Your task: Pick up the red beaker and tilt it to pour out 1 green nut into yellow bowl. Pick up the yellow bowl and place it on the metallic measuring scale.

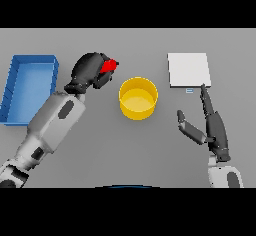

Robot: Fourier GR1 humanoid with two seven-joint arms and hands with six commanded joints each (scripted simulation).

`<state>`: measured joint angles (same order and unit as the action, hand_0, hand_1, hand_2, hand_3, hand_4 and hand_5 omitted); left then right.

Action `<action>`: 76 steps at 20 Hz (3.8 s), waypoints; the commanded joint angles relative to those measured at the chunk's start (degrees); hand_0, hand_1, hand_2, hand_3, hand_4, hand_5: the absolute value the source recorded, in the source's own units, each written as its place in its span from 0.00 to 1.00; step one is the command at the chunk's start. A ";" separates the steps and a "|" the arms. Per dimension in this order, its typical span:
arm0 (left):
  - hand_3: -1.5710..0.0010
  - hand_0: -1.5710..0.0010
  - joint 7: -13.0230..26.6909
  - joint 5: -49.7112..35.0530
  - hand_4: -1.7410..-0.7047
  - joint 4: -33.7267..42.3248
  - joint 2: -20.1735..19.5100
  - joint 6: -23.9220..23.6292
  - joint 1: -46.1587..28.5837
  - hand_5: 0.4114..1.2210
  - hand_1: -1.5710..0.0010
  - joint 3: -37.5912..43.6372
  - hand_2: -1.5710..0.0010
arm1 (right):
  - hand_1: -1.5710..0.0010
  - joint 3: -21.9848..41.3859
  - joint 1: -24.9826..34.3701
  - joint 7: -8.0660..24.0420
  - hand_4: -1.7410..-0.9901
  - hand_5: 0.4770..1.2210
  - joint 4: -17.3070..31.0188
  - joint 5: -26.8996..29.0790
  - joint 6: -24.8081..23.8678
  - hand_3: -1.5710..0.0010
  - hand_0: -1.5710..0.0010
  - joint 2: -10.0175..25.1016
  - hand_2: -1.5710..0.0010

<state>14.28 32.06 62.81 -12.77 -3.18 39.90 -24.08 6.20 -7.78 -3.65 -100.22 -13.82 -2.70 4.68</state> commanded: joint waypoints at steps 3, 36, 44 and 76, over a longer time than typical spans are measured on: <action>0.00 0.00 0.98 5.98 0.00 -0.89 -2.12 2.43 3.36 0.93 0.00 -5.81 0.00 | 1.00 0.41 -0.56 -0.43 0.63 0.30 0.48 -0.45 0.13 1.00 1.00 -0.11 1.00; 0.00 0.00 -15.27 32.18 0.01 -19.56 -0.68 22.45 34.72 1.00 0.00 -48.26 0.00 | 1.00 0.06 -0.35 -1.48 0.71 0.15 2.40 -1.46 -2.84 1.00 1.00 -2.53 1.00; 0.00 0.00 -19.62 31.42 0.01 -21.39 -3.03 20.58 42.43 1.00 0.00 -49.49 0.00 | 1.00 0.41 -0.58 -2.41 0.71 0.15 2.48 -2.42 -3.30 1.00 1.00 -2.48 1.00; 0.08 0.00 17.43 -33.31 0.00 -0.92 -35.32 -20.58 0.97 1.00 0.00 -6.10 0.00 | 1.00 0.68 1.24 -4.29 0.70 0.25 4.77 -0.27 0.73 1.00 1.00 0.01 1.00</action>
<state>31.58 -1.42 61.88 -48.04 -23.74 40.81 -30.22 6.90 -6.54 -7.94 -95.44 -14.10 -1.94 4.67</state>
